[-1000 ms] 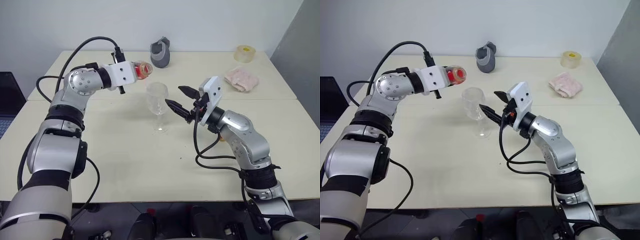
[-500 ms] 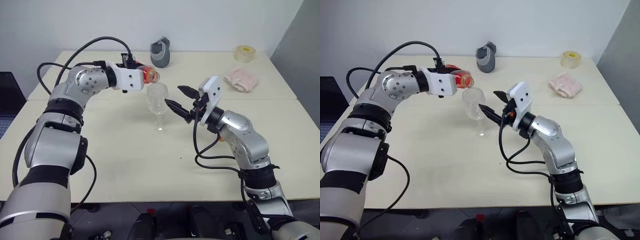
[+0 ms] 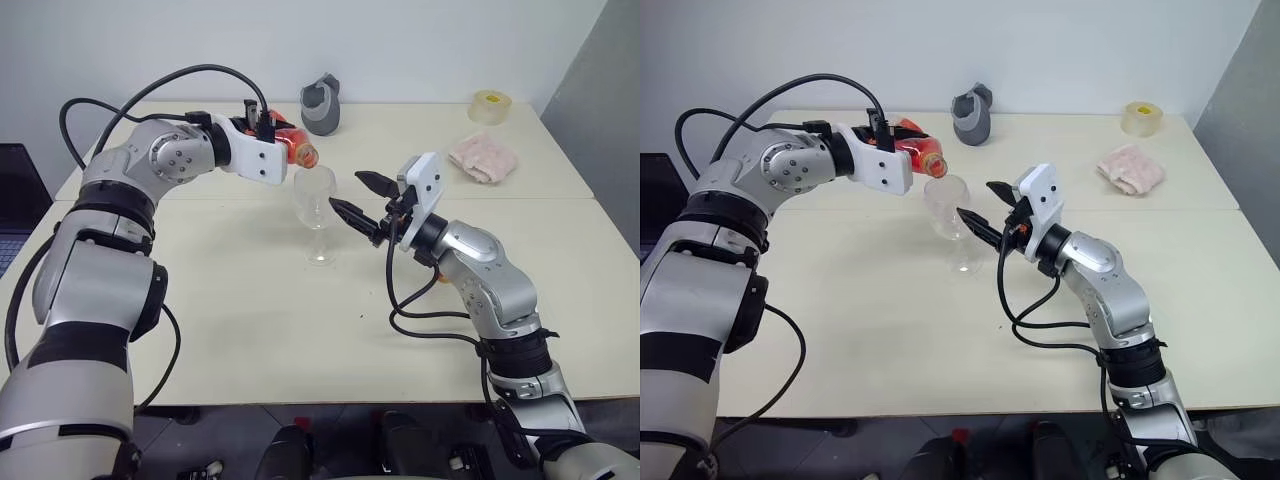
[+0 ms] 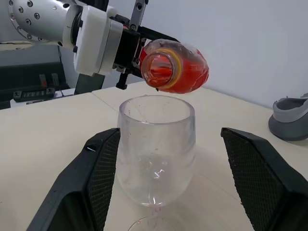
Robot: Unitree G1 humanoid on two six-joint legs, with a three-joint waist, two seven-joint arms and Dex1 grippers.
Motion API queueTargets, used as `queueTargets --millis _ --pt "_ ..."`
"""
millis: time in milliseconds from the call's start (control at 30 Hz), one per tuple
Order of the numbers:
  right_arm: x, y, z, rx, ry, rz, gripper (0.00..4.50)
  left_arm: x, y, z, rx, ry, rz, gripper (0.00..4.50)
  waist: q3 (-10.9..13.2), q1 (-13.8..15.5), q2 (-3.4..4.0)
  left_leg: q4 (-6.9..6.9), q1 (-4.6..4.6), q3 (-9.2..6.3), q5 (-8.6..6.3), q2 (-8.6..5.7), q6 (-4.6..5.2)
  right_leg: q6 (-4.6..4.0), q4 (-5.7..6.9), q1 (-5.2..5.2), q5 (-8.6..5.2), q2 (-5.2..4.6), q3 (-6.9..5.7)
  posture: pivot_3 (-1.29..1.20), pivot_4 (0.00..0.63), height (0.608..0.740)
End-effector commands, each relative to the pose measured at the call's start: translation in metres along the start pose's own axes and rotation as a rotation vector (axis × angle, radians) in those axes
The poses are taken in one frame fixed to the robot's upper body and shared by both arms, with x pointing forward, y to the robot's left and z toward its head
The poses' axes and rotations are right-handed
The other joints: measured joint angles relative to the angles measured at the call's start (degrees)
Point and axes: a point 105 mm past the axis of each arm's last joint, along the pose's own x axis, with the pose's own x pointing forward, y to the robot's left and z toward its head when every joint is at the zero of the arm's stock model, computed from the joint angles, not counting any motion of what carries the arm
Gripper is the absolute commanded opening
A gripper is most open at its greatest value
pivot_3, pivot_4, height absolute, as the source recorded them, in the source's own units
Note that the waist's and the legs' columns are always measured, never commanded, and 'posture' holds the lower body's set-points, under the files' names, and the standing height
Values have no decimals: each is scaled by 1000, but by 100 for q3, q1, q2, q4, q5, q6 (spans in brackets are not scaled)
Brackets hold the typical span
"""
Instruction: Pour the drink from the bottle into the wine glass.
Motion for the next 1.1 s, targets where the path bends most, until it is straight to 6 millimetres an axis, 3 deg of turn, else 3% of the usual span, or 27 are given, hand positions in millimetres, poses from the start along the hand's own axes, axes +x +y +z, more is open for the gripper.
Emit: queueTargets --millis 33,1100 --pt "0 3 18 -47 -62 15 3587 -8 33 0 65 5 91 917 0 -1 0 0 0 0 0 0 0 0 0 0 0 0 0 0 150 740" --pt "1 10 17 -39 -65 38 3587 -12 46 -3 182 46 94 917 0 -15 0 2 0 2 0 -1 0 0 6 -3 0 0 2 0 150 740"
